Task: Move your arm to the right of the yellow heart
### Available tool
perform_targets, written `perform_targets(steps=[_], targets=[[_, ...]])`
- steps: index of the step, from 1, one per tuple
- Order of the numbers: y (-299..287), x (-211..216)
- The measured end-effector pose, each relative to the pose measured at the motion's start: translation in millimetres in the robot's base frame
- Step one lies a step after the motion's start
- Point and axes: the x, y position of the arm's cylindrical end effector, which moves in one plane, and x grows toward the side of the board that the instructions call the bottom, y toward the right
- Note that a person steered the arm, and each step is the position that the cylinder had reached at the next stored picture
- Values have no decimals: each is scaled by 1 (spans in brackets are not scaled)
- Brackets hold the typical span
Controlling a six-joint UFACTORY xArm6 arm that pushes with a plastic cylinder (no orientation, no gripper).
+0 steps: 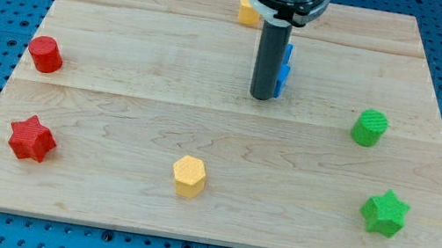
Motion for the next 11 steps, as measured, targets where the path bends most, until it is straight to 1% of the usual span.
perform_targets(steps=[1,4,5,6,7,8,9,10,11], targets=[[15,0],[12,12],[-26,15],[-111,15],[-151,1],[-151,-45],[-137,-71],[-99,-85],[-63,-134]])
